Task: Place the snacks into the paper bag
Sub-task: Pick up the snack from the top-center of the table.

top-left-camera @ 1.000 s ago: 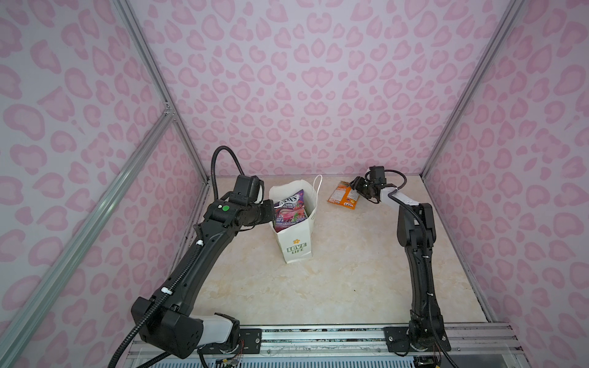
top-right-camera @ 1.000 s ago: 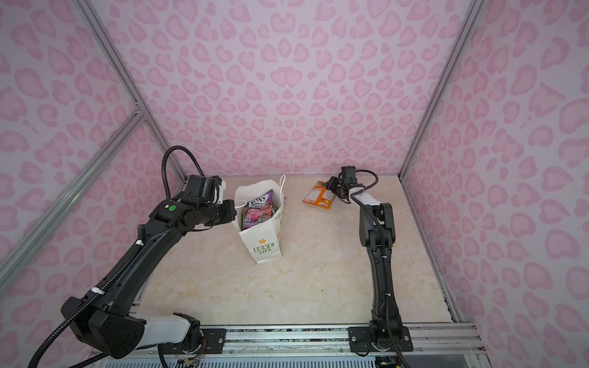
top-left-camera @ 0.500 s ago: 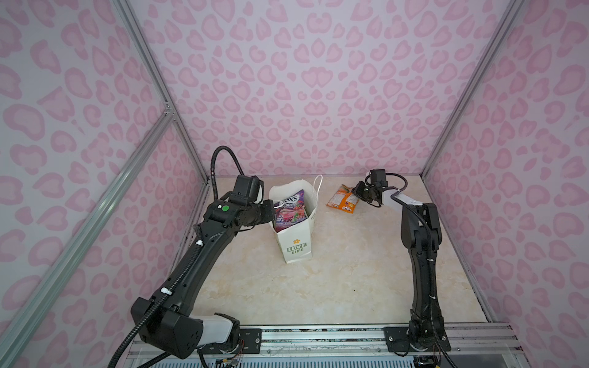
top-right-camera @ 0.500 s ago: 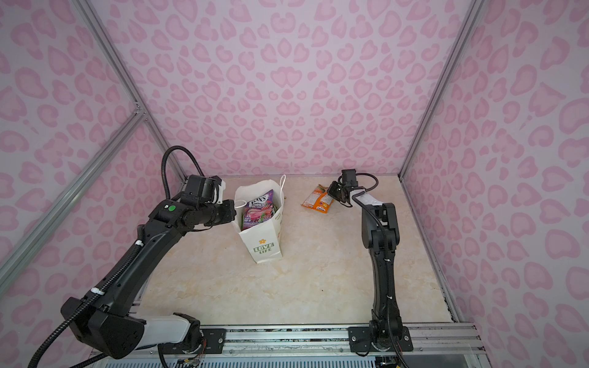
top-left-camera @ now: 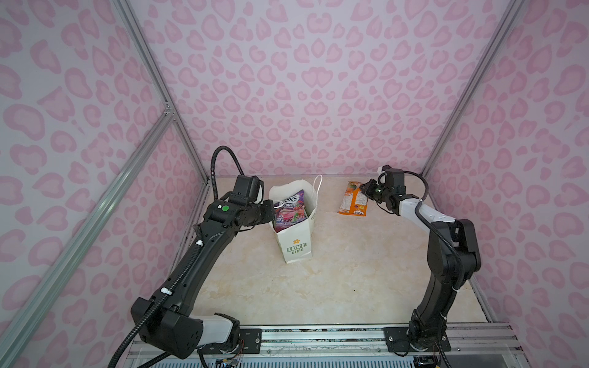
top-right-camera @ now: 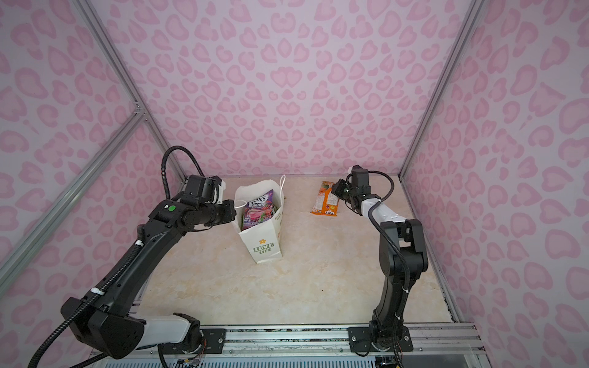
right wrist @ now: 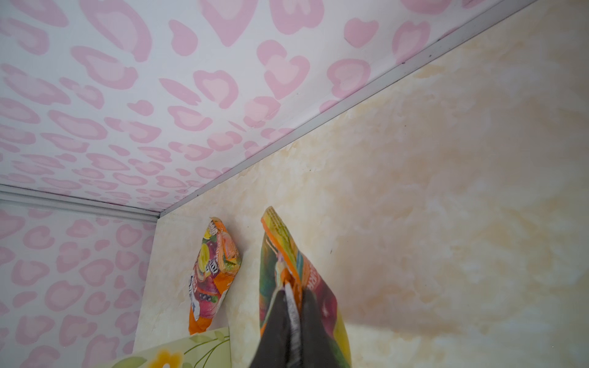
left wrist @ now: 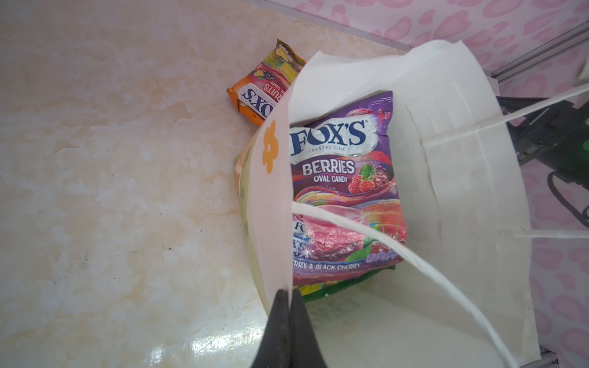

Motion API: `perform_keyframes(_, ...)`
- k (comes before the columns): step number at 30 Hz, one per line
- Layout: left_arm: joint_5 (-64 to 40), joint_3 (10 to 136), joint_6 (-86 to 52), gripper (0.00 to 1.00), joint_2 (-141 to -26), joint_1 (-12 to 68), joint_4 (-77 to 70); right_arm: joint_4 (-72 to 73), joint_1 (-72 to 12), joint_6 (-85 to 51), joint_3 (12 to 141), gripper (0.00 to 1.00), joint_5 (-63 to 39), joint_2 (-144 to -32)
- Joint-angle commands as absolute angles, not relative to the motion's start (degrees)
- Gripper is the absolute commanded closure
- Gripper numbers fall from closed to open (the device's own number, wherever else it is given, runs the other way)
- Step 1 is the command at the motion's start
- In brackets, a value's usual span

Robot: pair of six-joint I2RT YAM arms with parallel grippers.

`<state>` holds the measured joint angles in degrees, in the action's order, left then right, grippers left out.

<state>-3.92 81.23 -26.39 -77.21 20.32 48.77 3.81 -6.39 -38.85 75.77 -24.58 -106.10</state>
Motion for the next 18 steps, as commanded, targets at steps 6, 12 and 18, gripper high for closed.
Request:
perform_keyframes(6,-5.4,81.5,-26.1,0.96,-76.8,20.2,48.6,2.2,-8.7,-37.7,69.6,0.97,-19.9,-90.3)
perform_keyframes(12,-6.5,81.4,-26.3,0.96,-76.8,20.2,48.4,-9.9,-14.5,-33.2,75.7,1.00,-12.8,-80.0)
perform_keyframes(18,-6.7,81.3,-26.3,0.96,-76.6,20.2,48.3,-14.7,-22.5,-28.8,82.6,1.00,-8.7,-75.3)
